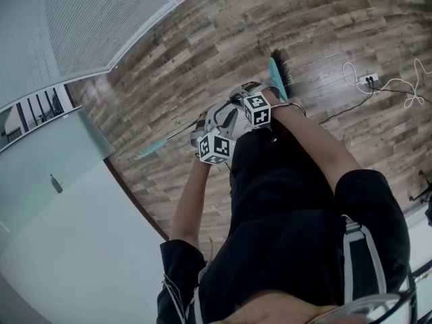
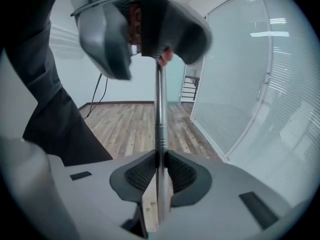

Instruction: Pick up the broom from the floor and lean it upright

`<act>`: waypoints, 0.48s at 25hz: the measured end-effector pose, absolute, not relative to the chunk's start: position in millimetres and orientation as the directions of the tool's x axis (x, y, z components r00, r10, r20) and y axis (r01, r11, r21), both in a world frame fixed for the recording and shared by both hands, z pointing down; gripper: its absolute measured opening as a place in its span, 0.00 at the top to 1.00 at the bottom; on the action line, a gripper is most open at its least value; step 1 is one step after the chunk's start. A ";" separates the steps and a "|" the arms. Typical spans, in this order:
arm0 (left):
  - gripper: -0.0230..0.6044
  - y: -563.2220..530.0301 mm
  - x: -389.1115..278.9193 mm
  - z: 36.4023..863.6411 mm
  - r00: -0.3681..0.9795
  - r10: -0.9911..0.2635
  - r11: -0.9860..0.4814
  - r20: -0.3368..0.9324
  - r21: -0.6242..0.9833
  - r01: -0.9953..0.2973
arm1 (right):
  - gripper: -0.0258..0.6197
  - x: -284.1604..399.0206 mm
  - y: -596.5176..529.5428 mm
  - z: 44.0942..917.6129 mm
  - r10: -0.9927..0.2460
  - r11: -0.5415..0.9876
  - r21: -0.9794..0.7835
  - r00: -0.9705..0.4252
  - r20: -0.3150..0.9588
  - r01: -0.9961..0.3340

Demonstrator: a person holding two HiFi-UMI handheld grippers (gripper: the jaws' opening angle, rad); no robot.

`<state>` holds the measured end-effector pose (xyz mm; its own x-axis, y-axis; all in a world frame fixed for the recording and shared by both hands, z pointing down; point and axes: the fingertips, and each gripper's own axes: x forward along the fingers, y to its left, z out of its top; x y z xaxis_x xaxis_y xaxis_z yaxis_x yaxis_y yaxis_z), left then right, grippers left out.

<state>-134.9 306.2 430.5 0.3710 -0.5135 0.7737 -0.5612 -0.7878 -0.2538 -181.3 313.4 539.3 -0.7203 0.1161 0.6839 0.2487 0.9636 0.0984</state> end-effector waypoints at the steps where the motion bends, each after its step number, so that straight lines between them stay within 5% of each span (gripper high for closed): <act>1: 0.71 304.9 -130.6 414.0 0.390 -0.556 -0.765 0.734 -0.269 -0.585 | 0.84 -179.6 302.5 530.9 0.098 0.970 0.100 -0.733 0.673 0.221; 12: 0.74 281.0 -158.8 325.4 0.321 -0.841 -0.411 0.435 -0.127 -0.903 | 0.84 -143.9 178.0 467.4 -0.150 0.980 -0.030 -0.834 0.531 -0.195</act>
